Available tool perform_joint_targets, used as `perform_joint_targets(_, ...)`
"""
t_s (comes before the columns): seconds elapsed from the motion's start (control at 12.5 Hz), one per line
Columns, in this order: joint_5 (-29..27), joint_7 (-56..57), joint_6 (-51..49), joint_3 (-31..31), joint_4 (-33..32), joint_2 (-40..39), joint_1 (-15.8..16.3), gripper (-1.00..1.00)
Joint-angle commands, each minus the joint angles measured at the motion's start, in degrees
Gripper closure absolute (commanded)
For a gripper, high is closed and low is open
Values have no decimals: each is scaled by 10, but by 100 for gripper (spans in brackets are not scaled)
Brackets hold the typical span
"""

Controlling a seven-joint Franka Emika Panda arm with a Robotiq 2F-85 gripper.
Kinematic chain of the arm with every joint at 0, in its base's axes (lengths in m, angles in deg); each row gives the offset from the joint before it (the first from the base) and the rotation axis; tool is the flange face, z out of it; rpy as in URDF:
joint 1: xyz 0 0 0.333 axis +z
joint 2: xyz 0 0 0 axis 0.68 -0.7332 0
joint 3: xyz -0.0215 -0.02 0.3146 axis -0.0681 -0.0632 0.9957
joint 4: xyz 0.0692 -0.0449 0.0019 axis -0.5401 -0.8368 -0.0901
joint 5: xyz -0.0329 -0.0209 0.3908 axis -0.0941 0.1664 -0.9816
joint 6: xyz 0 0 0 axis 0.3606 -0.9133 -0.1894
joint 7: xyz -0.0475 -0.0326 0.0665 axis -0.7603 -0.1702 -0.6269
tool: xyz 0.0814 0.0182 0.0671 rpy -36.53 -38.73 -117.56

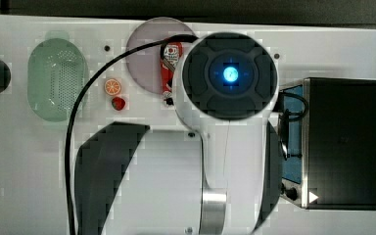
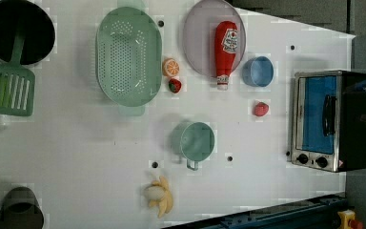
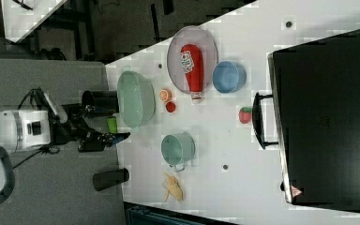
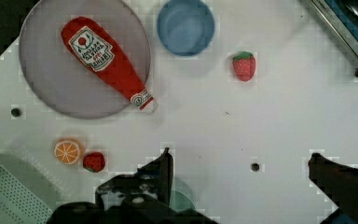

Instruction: Pick ketchup from plate and place it on table.

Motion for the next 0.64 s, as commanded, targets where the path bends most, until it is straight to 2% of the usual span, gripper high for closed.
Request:
perform_joint_targets(0.08,-6,-12,31,16,-8,-58,5,-100)
perform_joint_targets(0.24,-6,26,63,22,-8,-94,10,-100)
perform_joint_targets(0.64,-4,217,152,25,-5,-190,16,-100)
